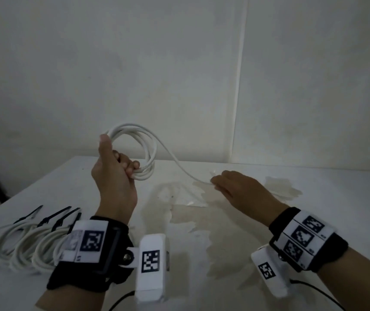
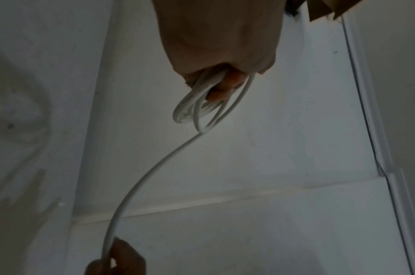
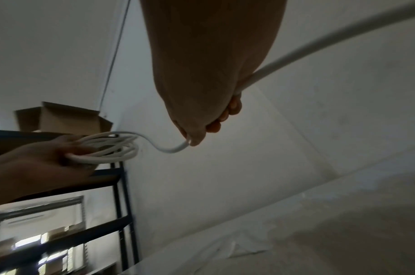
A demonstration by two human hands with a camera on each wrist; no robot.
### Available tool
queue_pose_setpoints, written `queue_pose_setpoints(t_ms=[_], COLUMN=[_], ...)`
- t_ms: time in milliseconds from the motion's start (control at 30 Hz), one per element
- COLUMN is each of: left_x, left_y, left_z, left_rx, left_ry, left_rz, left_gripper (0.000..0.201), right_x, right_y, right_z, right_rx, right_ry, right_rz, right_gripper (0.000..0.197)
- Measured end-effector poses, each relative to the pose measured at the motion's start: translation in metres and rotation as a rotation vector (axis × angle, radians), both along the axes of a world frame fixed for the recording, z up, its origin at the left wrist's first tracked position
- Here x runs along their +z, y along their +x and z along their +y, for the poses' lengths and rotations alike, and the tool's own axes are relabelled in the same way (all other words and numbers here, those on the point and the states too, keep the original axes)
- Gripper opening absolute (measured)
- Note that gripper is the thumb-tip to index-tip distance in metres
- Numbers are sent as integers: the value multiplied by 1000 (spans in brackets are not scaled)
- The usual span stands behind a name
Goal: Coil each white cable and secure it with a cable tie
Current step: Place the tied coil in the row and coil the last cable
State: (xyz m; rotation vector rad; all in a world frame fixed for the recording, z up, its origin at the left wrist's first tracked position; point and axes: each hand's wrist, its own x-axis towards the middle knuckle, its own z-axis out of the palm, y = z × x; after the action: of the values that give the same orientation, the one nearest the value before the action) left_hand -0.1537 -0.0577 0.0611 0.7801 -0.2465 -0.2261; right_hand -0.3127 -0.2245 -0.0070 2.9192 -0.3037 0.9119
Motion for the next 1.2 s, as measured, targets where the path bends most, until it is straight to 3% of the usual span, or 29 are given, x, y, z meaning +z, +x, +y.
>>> queue_pose_setpoints(t_ms=[100, 200, 267, 400, 633, 767, 867, 933, 1000, 1100, 1200], left_x=[-4, -11, -17, -28, -38, -35, -29, -28, -28, -27, -22], left_y=[-5, -10, -13, -19, -39, -50, -54, -56, -58, -58, -55], left_z=[-4, -9, -12, -13, -8, -7, -7, -6, -7, -10, -10], left_rx=[46, 56, 65, -9, -351, -565, -740, -760, -743, -724, -716], left_ry=[75, 188, 285, 436, 563, 535, 439, 429, 423, 333, 229], left_rz=[-110, -260, -363, -550, -664, -546, -362, -366, -354, -212, -75], left_gripper=[41, 35, 31, 26, 50, 55, 55, 39, 28, 37, 33], right_x=[7, 12, 19, 34, 52, 63, 65, 64, 60, 55, 48], right_y=[8, 13, 14, 15, 17, 11, 8, 5, 3, 0, -6], right_z=[17, 33, 44, 59, 52, 40, 27, 21, 23, 34, 40], right_rx=[94, 202, 253, 315, 392, 334, 301, 249, 231, 200, 242], right_ry=[-186, -235, -272, -293, -28, 340, 471, 625, 769, 919, 1186], right_rz=[22, 4, -26, -96, -282, -277, -254, -216, -165, -97, -52], right_gripper=[4, 23, 12, 15, 8, 34, 24, 11, 15, 38, 22])
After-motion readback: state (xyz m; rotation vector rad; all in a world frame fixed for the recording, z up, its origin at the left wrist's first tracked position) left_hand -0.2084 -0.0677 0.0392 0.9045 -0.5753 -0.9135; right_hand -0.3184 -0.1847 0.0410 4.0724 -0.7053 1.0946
